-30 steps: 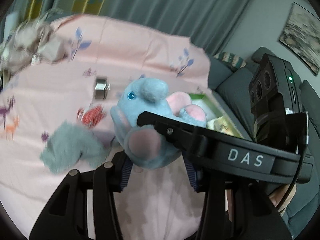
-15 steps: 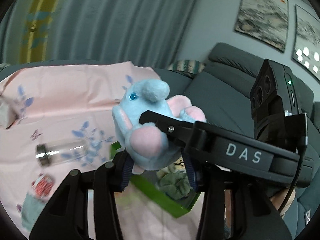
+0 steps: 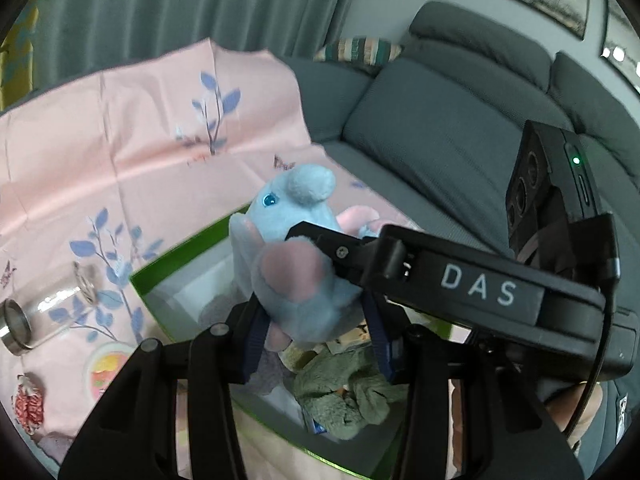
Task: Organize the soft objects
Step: 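Open the right gripper to drop the elephant into the box, then move the right tool back to the grey-green knit cloth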
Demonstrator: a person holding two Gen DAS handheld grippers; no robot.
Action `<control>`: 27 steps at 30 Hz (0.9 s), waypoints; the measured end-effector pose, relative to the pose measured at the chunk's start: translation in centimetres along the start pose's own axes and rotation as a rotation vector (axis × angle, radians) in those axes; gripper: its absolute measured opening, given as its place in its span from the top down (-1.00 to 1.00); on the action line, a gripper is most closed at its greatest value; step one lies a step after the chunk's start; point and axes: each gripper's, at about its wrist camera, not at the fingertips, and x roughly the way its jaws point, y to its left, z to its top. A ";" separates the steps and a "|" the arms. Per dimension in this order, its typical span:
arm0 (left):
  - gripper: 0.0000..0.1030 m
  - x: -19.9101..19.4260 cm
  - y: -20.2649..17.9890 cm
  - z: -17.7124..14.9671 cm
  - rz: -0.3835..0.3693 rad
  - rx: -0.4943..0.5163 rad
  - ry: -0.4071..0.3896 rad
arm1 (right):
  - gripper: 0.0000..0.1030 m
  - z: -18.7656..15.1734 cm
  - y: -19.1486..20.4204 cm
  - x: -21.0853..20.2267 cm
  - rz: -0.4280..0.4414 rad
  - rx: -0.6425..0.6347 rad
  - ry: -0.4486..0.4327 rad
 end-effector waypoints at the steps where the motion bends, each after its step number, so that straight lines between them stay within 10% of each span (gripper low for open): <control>1: 0.15 0.9 0.1 -0.1 0.010 -0.002 0.023 | -0.08 0.1 -0.5 0.4 -0.007 0.013 0.008; 13: 0.15 3.3 0.2 -0.5 0.061 -0.025 0.093 | -0.09 0.2 -3.8 1.8 -0.123 0.124 0.025; 27: -0.68 -7.4 3.0 -2.0 0.090 -0.111 -0.064 | -0.69 -1.3 1.6 -3.8 -0.207 -0.038 -0.121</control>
